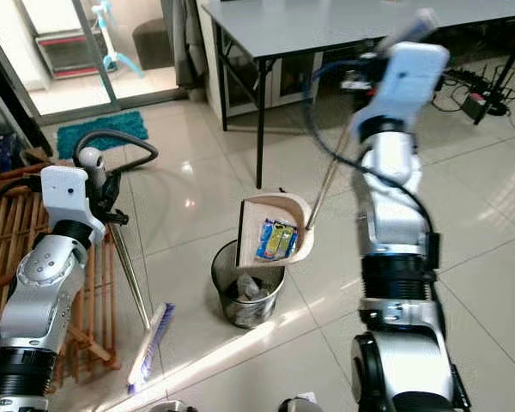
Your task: Sweep floor
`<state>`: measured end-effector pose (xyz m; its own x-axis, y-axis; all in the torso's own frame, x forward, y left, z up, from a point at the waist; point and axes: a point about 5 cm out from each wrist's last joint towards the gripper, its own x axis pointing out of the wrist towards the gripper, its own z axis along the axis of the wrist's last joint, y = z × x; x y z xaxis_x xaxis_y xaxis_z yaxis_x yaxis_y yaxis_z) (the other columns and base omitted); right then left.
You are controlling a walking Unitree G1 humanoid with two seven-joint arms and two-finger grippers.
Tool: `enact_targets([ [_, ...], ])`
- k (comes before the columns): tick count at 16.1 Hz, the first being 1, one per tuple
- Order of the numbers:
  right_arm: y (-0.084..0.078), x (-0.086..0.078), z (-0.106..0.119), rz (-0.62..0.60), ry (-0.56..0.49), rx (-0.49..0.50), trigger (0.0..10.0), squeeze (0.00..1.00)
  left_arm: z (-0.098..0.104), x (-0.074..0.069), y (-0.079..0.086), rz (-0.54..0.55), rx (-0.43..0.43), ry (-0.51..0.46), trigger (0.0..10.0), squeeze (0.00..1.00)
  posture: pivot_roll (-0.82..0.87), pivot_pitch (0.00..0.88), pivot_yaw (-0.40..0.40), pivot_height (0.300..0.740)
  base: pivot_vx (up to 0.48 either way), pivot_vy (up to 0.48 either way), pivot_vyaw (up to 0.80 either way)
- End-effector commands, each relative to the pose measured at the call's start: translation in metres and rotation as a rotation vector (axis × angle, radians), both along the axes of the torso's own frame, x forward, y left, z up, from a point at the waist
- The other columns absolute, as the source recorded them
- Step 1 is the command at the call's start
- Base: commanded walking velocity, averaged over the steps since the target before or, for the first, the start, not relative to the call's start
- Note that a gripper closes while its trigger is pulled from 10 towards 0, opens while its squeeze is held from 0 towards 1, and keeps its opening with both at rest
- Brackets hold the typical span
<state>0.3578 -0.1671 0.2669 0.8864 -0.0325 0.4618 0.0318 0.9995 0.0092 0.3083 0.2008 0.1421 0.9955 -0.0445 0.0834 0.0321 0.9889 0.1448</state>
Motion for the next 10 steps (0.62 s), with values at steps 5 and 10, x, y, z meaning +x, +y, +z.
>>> enact_targets([
  [5, 0.054, -0.019, 0.001, 0.159, -0.134, -0.178, 10.0, 0.0, 0.007, -0.003, -0.001, -0.023, 0.049, -0.024, 10.0, 0.0, 0.05, 0.057, 0.058, 0.74, 0.0, 0.0, 0.0],
  [10, 0.1, -0.043, -0.014, 0.319, -0.203, -0.367, 10.0, 0.0, 0.005, -0.003, -0.004, -0.036, 0.06, -0.02, 10.0, 0.0, 0.05, 0.061, 0.063, 0.74, 0.0, 0.0, 0.0],
])
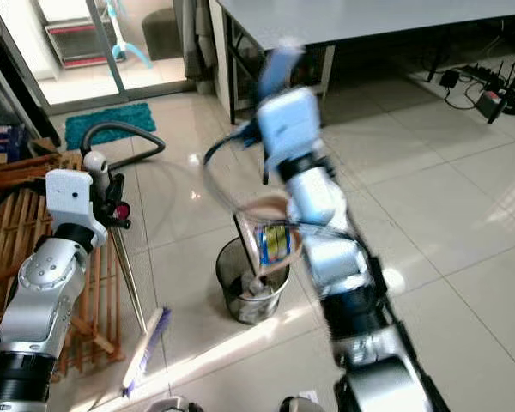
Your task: Sweep floor
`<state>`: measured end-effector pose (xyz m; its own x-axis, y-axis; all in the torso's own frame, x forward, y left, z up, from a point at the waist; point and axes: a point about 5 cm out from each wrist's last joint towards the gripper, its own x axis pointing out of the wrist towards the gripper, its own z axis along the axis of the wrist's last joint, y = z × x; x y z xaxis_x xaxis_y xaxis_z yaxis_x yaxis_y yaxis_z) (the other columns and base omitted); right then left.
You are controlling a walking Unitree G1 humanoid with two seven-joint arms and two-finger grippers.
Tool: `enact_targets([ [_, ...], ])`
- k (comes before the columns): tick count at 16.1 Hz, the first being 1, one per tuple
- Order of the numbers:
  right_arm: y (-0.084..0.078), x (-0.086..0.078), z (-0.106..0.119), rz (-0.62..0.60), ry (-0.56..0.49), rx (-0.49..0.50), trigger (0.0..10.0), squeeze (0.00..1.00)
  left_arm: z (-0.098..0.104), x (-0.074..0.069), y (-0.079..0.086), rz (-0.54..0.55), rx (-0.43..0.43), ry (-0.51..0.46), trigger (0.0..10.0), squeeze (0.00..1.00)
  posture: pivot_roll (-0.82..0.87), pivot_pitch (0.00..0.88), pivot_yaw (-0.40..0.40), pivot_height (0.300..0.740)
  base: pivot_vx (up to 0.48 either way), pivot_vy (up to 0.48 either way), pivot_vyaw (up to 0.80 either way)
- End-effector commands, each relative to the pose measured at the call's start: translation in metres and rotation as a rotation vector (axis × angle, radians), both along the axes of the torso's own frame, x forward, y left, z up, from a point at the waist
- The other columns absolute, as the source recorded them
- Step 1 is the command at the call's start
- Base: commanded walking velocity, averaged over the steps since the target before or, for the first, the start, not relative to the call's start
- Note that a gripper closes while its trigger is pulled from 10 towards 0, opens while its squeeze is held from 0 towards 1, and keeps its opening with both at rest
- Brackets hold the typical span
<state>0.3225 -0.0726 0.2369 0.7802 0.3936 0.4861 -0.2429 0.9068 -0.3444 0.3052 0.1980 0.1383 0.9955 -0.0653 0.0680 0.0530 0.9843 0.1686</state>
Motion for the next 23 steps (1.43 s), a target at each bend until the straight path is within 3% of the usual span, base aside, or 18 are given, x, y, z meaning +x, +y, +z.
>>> enact_targets([
  [1, 0.008, -0.01, 0.015, 0.047, -0.101, -0.014, 10.0, 0.0, 0.009, 0.0, -0.001, -0.018, 0.036, -0.034, 10.0, 0.0, 0.05, 0.061, 0.063, 0.74, 0.0, 0.0, 0.0],
  [2, 0.011, -0.012, 0.013, 0.059, -0.107, -0.028, 10.0, 0.0, 0.009, 0.001, -0.001, -0.019, 0.037, -0.033, 10.0, 0.0, 0.05, 0.06, 0.064, 0.74, 0.0, 0.0, 0.0],
  [4, 0.031, -0.023, 0.005, 0.146, -0.14, -0.149, 10.0, 0.0, 0.01, 0.002, -0.003, -0.027, 0.041, -0.034, 10.0, 0.0, 0.05, 0.061, 0.066, 0.74, 0.0, 0.0, 0.0],
  [8, 0.045, -0.035, -0.008, 0.209, -0.204, -0.3, 10.0, 0.0, 0.009, 0.002, -0.006, -0.033, 0.04, -0.034, 10.0, 0.0, 0.04, 0.06, 0.063, 0.74, 0.0, 0.0, 0.0],
  [13, 0.049, -0.039, -0.013, 0.211, -0.224, -0.335, 10.0, 0.0, 0.008, 0.001, -0.007, -0.033, 0.039, -0.032, 10.0, 0.0, 0.04, 0.051, 0.061, 0.74, 0.0, 0.0, 0.0],
  [15, 0.034, -0.03, 0.002, 0.095, -0.27, -0.333, 10.0, 0.0, 0.007, 0.001, -0.009, -0.04, 0.04, -0.029, 10.0, 0.0, 0.03, 0.048, 0.06, 0.74, 0.0, 0.0, 0.0],
  [17, -0.003, -0.017, 0.032, -0.097, -0.303, -0.246, 10.0, 0.0, 0.004, 0.002, -0.013, -0.057, 0.045, -0.012, 10.0, 0.0, 0.03, 0.046, 0.063, 0.74, 0.0, 0.0, 0.0],
  [18, -0.028, -0.012, 0.047, -0.208, -0.321, -0.218, 10.0, 0.0, 0.0, 0.001, -0.015, -0.075, 0.028, 0.006, 10.0, 0.0, 0.02, 0.047, 0.068, 0.74, 0.0, 0.0, 0.0],
  [19, -0.064, -0.009, 0.062, -0.348, -0.33, -0.205, 10.0, 0.0, -0.002, -0.001, -0.017, -0.091, 0.021, 0.01, 10.0, 0.0, 0.01, 0.049, 0.068, 0.74, 0.0, 0.0, 0.0],
  [20, -0.084, -0.01, 0.069, -0.422, -0.335, -0.196, 10.0, 0.0, -0.003, -0.002, -0.018, -0.094, 0.019, 0.01, 10.0, 0.0, 0.01, 0.051, 0.065, 0.74, 0.0, 0.0, 0.0],
  [22, -0.116, -0.009, 0.065, -0.527, -0.294, -0.211, 10.0, 0.0, -0.003, -0.004, -0.018, -0.09, 0.015, 0.004, 10.0, 0.0, 0.01, 0.055, 0.059, 0.74, 0.0, 0.0, 0.0],
  [23, -0.143, -0.009, 0.05, -0.611, -0.204, -0.216, 10.0, 0.0, -0.005, -0.006, -0.018, -0.084, 0.013, 0.003, 10.0, 0.0, 0.01, 0.061, 0.053, 0.74, 0.0, 0.0, 0.0],
])
